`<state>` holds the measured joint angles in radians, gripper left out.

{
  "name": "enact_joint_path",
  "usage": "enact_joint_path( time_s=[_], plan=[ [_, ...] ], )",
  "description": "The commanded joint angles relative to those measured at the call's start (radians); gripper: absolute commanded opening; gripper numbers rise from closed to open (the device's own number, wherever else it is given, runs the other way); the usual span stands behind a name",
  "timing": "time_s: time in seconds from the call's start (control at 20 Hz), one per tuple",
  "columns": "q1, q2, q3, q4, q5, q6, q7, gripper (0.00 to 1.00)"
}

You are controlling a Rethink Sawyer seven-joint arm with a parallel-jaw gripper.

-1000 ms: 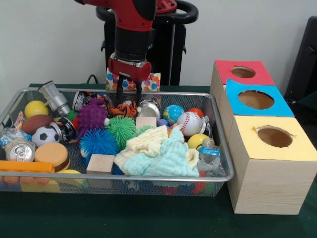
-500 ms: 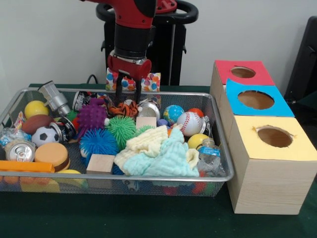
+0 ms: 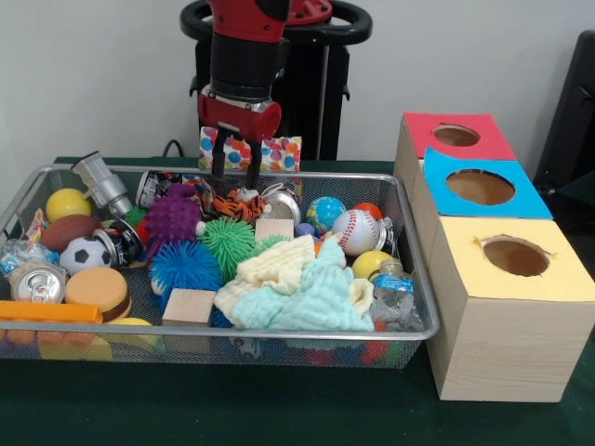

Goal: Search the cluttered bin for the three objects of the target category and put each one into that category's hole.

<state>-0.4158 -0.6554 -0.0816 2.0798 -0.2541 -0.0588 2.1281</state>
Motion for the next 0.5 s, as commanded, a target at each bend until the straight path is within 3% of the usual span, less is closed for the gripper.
enact_joint_path(
  time_s=[0.05, 0.5],
  plan=[
    [-0.013, -0.010, 0.093, -0.035, 0.065, 0.093, 0.124, 1.00],
    [-0.013, 0.016, 0.107, -0.035, 0.068, 0.061, 0.137, 1.00]
  ],
)
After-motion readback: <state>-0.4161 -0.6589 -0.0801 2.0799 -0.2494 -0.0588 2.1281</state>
